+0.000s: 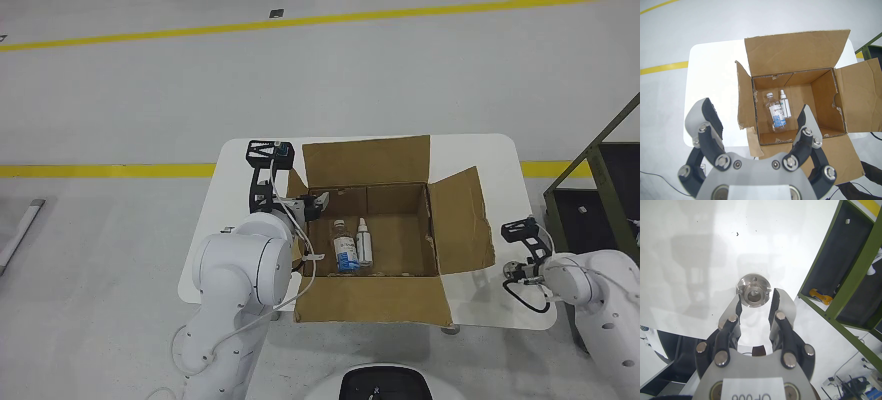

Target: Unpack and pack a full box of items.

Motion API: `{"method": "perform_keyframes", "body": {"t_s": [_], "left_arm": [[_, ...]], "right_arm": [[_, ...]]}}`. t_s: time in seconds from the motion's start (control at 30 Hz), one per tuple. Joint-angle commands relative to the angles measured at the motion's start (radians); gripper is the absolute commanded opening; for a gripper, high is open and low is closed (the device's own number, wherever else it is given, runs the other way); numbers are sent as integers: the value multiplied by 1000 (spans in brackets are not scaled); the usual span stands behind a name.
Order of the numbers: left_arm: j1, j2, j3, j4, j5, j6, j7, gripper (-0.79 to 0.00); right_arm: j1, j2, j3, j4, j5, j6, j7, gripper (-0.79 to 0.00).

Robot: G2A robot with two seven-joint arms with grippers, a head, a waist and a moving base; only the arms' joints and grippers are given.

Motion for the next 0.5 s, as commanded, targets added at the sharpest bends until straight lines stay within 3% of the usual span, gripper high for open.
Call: {"method": "perform_keyframes", "body": {"t_s": [0.0,0.33,0.47], "left_arm": [[0,0,0,0,0,0,0,0],[0,0,0,0,0,0,0,0],[0,0,0,0,0,0,0,0]], "right_arm": [[0,1,-1,1,1,1,-1,-459],[17,1,-23,45,5,7,-12,-486],[24,1,-32,57,9,9,-17,-591]]}}
